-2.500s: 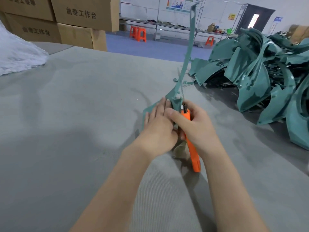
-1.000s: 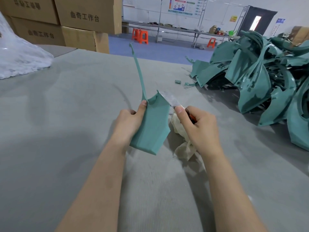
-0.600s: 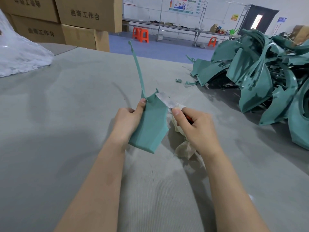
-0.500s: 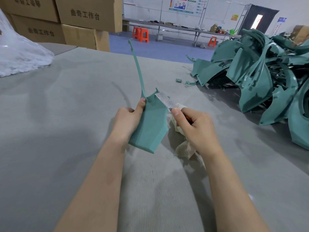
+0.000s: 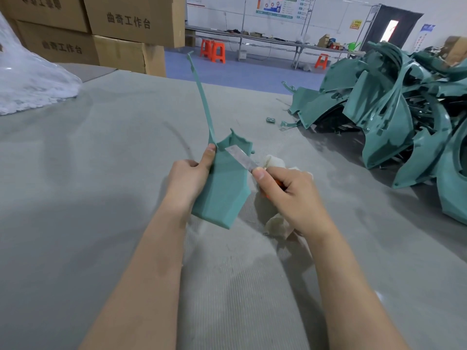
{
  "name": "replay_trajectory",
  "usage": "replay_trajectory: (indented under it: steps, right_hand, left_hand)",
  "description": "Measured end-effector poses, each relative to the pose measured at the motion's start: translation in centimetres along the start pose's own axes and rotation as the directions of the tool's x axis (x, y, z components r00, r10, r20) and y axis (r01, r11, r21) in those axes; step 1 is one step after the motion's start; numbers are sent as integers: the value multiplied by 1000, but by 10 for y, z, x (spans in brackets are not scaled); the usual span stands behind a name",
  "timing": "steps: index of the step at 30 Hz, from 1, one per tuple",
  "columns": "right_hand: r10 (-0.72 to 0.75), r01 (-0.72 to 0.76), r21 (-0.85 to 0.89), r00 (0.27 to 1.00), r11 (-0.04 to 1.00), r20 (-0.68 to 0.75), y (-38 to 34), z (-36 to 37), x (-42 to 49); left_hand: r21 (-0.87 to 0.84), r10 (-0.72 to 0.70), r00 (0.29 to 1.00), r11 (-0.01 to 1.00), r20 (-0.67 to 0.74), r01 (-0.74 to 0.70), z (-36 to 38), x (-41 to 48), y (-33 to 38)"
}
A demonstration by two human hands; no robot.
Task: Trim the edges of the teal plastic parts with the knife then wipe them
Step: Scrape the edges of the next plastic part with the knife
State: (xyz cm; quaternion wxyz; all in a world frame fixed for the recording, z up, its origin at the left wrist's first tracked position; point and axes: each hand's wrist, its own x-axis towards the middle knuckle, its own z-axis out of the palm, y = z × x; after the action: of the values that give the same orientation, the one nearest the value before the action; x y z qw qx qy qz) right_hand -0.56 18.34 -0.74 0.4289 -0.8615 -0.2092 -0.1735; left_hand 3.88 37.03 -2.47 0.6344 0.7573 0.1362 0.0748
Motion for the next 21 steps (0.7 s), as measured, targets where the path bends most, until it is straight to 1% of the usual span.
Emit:
replay_trajectory:
  steps: [3,6,21]
  right_hand:
    - [-11,9,30,999,999,41,-1,1,0]
    - [-9,5,52,997,999,71,-2,1,0]
    - [2,-23,123,985,992,170,-8,2,-1]
  left_hand:
    - [-36,-14,1000,999,6,14,-1,-1,0]
    - [-30,-16,1000,999,-13,15,-3,-3,1]
    - [-136,-13,1000,991,6,14,-5,-8,2]
